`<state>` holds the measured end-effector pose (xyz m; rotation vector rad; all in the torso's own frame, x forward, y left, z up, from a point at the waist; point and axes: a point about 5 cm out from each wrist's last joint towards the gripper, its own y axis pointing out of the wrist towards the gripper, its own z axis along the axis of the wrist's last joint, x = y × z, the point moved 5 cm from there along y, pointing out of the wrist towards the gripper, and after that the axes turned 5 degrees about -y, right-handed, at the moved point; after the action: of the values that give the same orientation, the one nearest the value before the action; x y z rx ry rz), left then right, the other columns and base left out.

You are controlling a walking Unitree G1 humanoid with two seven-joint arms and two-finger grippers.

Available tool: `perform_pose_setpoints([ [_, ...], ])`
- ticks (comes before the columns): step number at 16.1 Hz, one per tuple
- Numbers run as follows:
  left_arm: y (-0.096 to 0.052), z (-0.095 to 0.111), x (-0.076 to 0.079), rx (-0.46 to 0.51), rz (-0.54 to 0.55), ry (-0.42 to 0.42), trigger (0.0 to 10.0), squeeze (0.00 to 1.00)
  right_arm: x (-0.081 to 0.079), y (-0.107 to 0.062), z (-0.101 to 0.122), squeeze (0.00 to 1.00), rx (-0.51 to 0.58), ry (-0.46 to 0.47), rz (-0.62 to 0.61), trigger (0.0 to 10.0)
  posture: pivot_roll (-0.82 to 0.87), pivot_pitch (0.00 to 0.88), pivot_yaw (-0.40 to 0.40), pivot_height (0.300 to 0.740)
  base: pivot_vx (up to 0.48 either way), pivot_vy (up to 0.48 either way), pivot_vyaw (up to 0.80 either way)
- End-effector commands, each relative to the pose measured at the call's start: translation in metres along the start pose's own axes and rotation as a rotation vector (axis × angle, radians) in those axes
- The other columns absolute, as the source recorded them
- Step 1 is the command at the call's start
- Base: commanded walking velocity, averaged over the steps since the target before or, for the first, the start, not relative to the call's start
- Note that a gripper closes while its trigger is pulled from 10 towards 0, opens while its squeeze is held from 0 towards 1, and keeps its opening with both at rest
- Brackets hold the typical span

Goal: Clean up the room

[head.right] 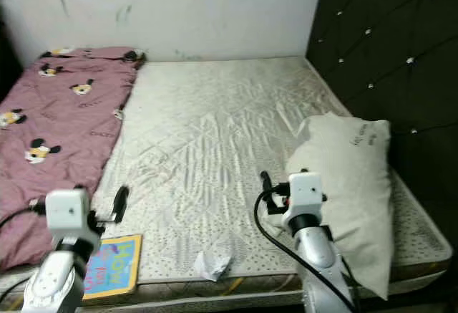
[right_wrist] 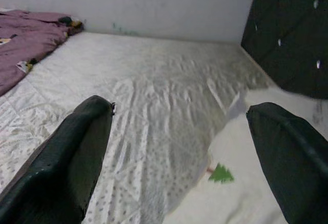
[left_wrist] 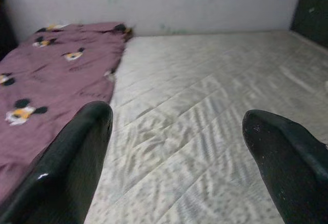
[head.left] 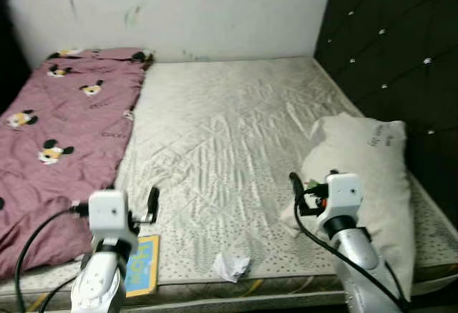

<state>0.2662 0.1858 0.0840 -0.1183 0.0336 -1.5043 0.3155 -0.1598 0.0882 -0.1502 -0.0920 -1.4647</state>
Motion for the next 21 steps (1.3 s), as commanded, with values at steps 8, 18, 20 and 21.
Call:
perform_pose_setpoints([
  [8, 0.003, 0.018, 0.010, 0.067, -0.048, 0.020, 10.0, 0.00, -0.011, 0.011, 0.031, 0.00, 0.077, 0.034, 0.083, 10.0, 0.02, 0.000, -0.027, 0.740, 0.000, 0.000, 0.00],
  [18, 0.004, 0.022, 0.013, 0.058, -0.043, 0.004, 10.0, 0.00, -0.009, 0.014, 0.024, 0.00, 0.025, 0.028, 0.075, 10.0, 0.04, 0.000, -0.033, 0.740, 0.000, 0.000, 0.00],
  [20, 0.005, 0.025, 0.016, 0.061, -0.060, 0.014, 10.0, 0.00, -0.010, 0.009, 0.021, 0.00, 0.011, 0.025, 0.090, 10.0, 0.04, 0.000, -0.040, 0.740, 0.000, 0.000, 0.00],
  [21, 0.005, 0.026, 0.017, 0.064, -0.060, 0.017, 10.0, 0.00, -0.011, 0.004, 0.019, 0.00, 0.000, 0.033, 0.098, 10.0, 0.03, 0.000, -0.041, 0.740, 0.000, 0.000, 0.00],
])
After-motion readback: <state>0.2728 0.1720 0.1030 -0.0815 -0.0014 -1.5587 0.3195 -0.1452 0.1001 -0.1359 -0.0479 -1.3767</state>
